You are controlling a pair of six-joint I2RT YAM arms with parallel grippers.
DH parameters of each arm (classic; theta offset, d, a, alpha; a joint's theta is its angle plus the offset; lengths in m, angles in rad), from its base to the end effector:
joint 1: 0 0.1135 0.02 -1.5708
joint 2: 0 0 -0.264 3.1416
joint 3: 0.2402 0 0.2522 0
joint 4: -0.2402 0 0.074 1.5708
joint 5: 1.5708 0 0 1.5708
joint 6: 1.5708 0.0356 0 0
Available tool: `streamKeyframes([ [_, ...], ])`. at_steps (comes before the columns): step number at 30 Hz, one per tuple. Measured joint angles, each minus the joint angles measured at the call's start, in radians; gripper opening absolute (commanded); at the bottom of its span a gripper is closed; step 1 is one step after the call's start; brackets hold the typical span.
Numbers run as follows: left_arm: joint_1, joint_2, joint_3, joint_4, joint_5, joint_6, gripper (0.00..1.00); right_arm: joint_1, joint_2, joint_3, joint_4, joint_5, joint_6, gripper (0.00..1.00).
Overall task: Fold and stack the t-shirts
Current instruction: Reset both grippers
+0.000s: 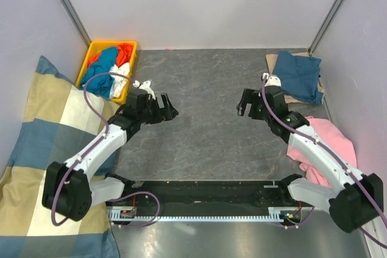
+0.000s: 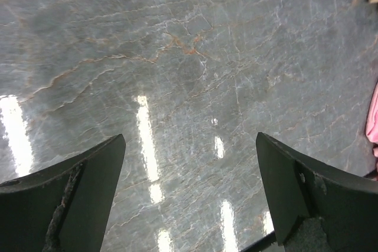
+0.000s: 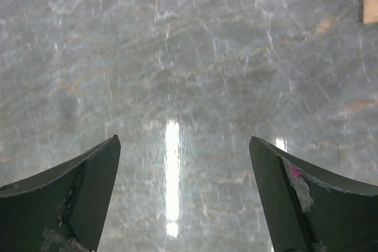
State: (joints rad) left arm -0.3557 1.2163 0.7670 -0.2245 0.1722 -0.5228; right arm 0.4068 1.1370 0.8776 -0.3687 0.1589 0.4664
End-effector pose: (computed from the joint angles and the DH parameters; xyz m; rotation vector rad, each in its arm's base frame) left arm 0.2419 -0.0964 0.2407 -0.0974 2.3165 -0.6550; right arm 0.2314 0.0935 0.2841 0.1552 2.2022 0.3162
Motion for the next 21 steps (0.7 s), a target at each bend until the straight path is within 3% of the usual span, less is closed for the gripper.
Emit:
streamKeyframes([
  [11,0.000,-0.335,-0.232,0.009,-0.143,-0.008,1.00,0.102,-0.280,-0.207,-0.040,0.060,0.024,0.98],
  [21,0.000,-0.495,-0.309,-0.014,-0.242,-0.019,1.00,0.104,-0.329,-0.243,-0.058,0.084,0.011,0.98],
])
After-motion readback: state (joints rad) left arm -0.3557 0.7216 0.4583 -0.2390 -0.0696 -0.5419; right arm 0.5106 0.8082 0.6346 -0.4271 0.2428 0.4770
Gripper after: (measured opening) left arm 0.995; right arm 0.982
